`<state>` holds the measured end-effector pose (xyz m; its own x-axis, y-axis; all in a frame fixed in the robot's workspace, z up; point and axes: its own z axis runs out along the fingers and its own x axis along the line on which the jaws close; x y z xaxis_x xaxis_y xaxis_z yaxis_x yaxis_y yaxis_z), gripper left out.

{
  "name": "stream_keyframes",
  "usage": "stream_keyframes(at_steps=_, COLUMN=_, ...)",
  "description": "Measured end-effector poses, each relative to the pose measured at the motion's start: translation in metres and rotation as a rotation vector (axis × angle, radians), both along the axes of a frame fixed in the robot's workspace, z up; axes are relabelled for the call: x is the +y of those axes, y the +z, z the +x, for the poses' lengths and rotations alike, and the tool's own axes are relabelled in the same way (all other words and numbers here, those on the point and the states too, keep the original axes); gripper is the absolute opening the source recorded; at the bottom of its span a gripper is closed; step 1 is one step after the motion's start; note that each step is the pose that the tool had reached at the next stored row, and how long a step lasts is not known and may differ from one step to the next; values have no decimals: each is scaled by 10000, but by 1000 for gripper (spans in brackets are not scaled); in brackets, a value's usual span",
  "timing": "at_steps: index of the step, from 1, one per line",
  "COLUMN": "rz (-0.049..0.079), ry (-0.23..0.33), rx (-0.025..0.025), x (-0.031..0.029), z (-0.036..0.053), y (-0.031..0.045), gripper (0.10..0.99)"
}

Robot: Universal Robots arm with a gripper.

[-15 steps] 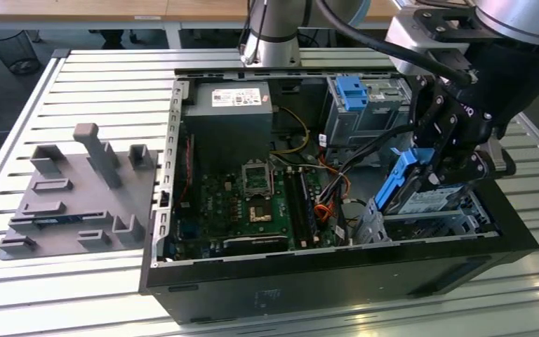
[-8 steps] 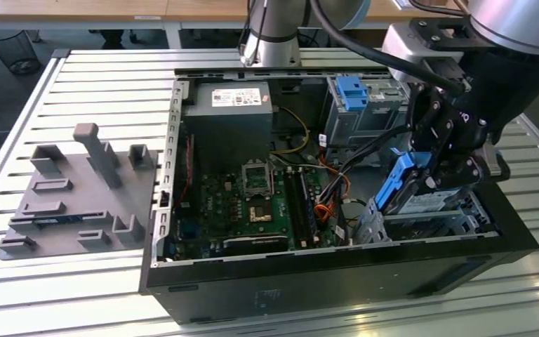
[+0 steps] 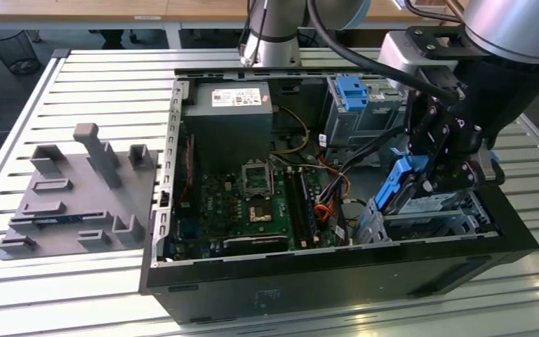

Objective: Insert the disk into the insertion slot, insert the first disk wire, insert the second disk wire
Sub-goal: 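Insert the disk into the insertion slot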

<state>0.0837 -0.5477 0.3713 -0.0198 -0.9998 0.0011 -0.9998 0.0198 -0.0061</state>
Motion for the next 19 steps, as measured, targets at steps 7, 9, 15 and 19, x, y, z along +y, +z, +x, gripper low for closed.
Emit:
stream_keyframes(at_steps=7, rz=0, ry=0, rx=0, x=0, z=0, y=-50, gripper=365)
stream_keyframes(at_steps=9, rz=1, ry=0, rx=0, x=0, z=0, y=-66, gripper=365)
stream_keyframes(at_steps=15, rz=0, ry=0, rx=0, x=0, z=0, y=-111, gripper=365)
stream_keyframes(at_steps=19, rz=0, ry=0, rx=0, x=0, z=0, y=-145, gripper=365)
